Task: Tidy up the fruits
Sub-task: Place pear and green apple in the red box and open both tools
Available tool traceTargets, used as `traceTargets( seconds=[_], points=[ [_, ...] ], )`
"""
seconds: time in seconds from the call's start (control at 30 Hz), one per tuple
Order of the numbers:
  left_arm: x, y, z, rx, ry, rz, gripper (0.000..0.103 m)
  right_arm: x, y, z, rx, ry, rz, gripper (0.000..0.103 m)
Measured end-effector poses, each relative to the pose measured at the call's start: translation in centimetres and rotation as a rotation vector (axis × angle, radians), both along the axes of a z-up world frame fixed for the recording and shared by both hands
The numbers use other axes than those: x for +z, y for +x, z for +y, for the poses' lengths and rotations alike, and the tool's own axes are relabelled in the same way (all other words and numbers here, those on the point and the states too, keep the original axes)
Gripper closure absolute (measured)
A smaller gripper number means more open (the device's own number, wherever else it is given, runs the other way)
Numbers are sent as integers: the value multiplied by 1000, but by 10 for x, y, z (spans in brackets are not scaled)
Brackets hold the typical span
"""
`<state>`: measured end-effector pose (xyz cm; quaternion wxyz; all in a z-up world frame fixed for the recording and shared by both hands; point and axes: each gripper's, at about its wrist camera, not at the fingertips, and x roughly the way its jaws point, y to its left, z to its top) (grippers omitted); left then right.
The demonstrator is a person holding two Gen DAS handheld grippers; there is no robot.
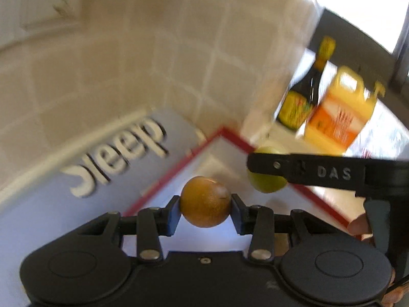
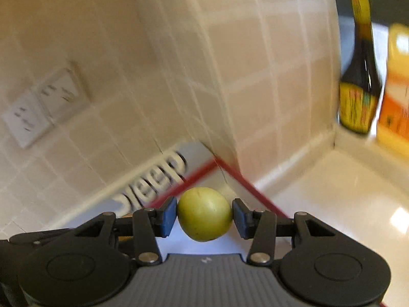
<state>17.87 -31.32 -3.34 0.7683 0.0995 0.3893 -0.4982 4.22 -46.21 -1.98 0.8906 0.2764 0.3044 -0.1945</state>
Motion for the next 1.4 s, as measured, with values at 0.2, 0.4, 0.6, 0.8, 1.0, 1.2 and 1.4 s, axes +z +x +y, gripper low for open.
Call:
traceTargets(
  seconds=[0.2,0.4,0.6,0.8,1.0,1.2,1.4],
  points=[
    [-26,-4,-19,-51,79,-6,54,-40,14,-7,-8,47,87,54],
    [-37,-11,-27,-84,106,-16,54,-53,24,-9,-20,62,128,54],
    [-45,-14,-30,-92,127,-12,53,-56,24,-12,-24,73,135,54],
    [-43,-11,-25,-76,110,18,37,-49,20,-13,-23,78,117,52],
    [-1,-13,12,-65,13,-32,33,-23,-2,-7,-32,63,74,52],
    [63,-18,93,51,-90,-138,29,18,-38,12,-26,24,-4,51],
    [95,-24,194,227,-126,-166,27,53,-70,47,29,2,-76,48]
  ],
)
